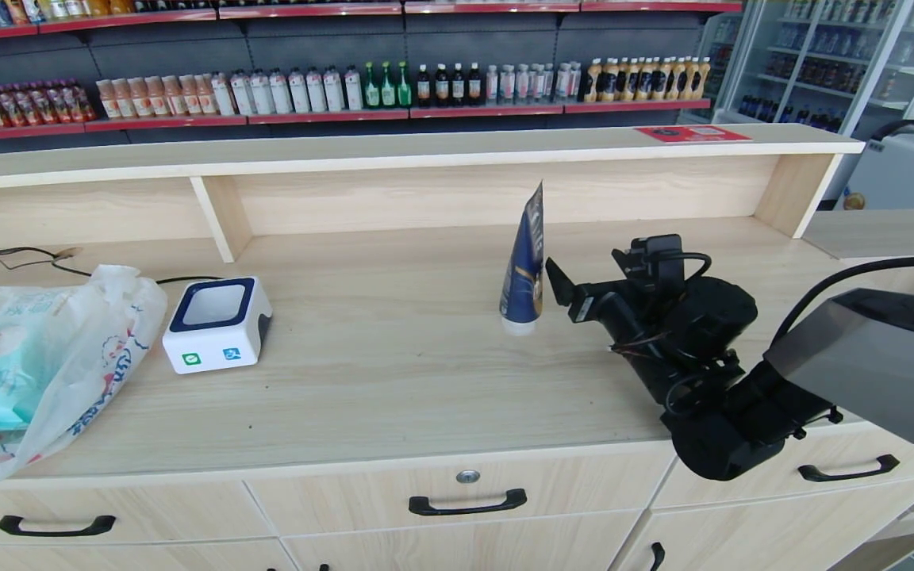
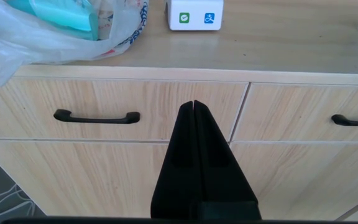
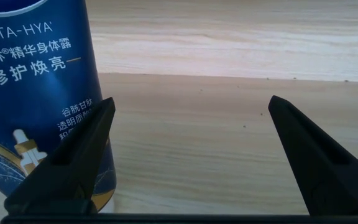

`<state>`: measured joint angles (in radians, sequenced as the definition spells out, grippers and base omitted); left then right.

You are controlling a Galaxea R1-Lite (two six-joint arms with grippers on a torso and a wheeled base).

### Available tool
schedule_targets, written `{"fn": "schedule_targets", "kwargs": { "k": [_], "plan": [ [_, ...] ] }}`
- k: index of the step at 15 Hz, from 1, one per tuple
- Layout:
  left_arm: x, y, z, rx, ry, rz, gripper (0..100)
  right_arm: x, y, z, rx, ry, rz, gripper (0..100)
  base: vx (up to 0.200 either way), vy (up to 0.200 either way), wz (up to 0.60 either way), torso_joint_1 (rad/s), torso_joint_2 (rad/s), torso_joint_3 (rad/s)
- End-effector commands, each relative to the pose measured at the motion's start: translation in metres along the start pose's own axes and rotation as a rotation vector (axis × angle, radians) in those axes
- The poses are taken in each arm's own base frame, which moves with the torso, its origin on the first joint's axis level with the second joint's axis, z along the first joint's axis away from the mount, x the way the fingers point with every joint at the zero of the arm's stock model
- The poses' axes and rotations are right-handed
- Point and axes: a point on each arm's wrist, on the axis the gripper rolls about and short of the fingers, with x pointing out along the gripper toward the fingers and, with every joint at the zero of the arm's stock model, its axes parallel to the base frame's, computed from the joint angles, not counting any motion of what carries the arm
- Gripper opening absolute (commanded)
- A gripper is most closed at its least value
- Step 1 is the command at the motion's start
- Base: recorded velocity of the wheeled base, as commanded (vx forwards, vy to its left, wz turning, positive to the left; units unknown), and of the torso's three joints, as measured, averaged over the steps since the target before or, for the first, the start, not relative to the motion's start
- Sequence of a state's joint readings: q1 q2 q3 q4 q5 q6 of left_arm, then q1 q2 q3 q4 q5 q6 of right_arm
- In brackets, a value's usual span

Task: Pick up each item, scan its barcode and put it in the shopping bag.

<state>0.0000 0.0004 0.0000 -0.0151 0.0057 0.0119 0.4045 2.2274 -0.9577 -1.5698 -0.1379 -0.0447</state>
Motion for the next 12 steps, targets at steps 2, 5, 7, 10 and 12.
{"fn": "schedule_targets", "kwargs": {
  "k": [2,5,7,10,12],
  "plan": [
    [0.0001,0.0,0.0,0.0,0.001,0.0,0,0.0019,0.0013,-0.0036,0.001,0.001,0.002,100,0.0,0.0,0.0,0.0,0.0,0.0],
    [0.0001,0.0,0.0,0.002,0.001,0.0,0,0.0041,0.0027,-0.0082,0.001,0.003,0.014,100,0.0,0.0,0.0,0.0,0.0,0.0],
    [0.0,0.0,0.0,0.002,-0.001,0.0,0,0.0056,0.0031,-0.0105,0.001,0.003,0.02,100,0.0,0.0,0.0,0.0,0.0,0.0],
    [0.0,0.0,0.0,0.003,-0.001,0.0,0,0.0061,0.0031,-0.0093,0.001,-0.001,0.02,100,0.0,0.0,0.0,0.0,0.0,0.0],
    [0.0,0.0,0.0,0.003,-0.001,0.0,0,0.0053,0.0012,-0.0105,-0.001,0.005,0.016,100,0.0,0.0,0.0,0.0,0.0,0.0]
  ]
}}
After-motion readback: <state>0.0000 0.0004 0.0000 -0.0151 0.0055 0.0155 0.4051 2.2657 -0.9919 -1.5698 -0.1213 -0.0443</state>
